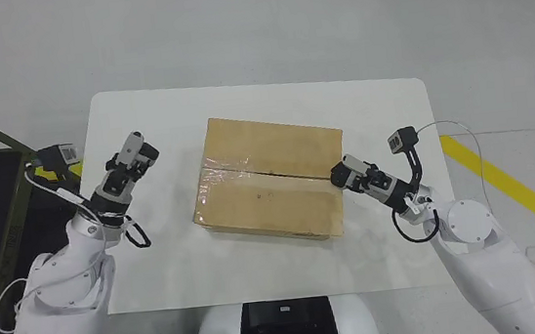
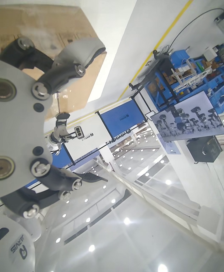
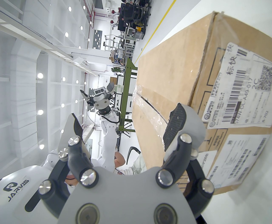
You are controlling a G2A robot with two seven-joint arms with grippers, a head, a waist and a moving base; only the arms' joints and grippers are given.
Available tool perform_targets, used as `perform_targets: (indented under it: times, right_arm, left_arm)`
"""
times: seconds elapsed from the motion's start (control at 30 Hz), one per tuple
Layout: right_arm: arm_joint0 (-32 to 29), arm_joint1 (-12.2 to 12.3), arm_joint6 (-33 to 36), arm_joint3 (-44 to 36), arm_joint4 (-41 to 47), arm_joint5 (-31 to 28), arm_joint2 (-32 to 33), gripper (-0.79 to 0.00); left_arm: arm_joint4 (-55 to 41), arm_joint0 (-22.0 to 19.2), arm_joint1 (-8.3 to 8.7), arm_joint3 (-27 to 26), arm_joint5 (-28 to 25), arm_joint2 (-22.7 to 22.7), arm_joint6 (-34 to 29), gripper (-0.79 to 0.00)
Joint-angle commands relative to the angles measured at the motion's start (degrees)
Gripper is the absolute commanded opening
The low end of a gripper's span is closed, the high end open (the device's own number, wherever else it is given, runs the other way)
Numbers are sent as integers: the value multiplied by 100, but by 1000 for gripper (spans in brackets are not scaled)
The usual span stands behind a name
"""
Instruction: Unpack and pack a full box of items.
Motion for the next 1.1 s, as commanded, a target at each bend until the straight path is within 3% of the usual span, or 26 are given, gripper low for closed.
perform_targets:
  times: [0.0, 0.23, 0.67, 1.07]
  right_arm:
    - [0, 0, 0, 0, 0, 0, 0, 0]
    - [0, 0, 0, 0, 0, 0, 0, 0]
    - [0, 0, 0, 0, 0, 0, 0, 0]
    - [0, 0, 0, 0, 0, 0, 0, 0]
  left_arm:
    - [-8, -90, 24, 172, 121, -186, -218, 0]
    - [-309, -488, 107, 763, 693, -543, -1048, 0]
    - [-645, -1087, 189, 1548, 900, -838, -1582, 0]
    - [-733, -1191, 210, 1669, 899, -906, -1697, 0]
